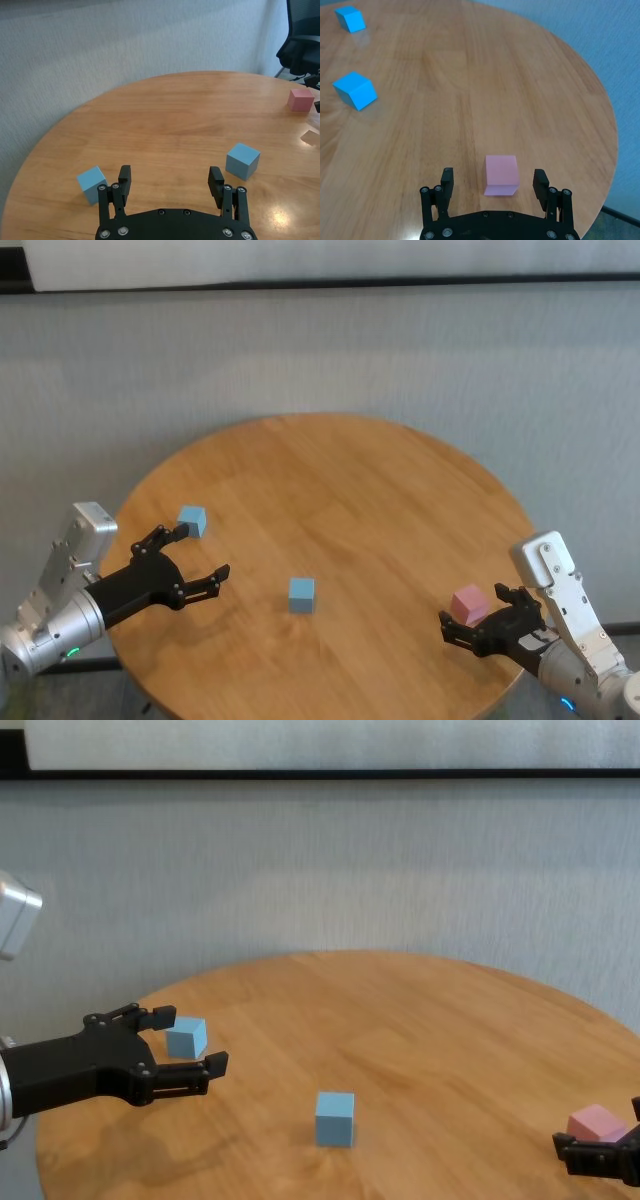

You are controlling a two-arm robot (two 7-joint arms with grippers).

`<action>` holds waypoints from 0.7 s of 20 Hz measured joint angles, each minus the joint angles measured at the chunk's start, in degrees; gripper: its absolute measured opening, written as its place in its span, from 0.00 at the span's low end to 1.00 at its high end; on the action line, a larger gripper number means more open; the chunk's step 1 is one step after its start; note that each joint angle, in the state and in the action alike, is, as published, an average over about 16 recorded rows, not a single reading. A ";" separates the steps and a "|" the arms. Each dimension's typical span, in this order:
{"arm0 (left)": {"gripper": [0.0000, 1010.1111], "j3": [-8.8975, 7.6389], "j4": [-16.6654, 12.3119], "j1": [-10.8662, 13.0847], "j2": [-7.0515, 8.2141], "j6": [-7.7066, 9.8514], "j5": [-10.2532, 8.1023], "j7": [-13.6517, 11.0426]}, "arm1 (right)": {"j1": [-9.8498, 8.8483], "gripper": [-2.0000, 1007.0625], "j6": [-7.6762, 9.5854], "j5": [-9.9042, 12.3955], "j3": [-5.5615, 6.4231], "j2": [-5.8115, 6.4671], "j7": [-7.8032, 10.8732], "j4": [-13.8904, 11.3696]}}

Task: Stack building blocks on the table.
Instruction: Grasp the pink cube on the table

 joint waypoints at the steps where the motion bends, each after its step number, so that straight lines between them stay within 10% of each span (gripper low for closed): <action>1: 0.99 0.00 0.00 0.00 0.00 0.00 0.00 0.00 | 0.09 1.00 -0.01 -0.16 0.03 -0.15 0.02 0.16; 14: 0.99 0.00 0.00 0.00 0.00 0.00 0.00 0.00 | 1.01 1.00 -0.21 -2.03 0.69 -1.97 0.30 2.09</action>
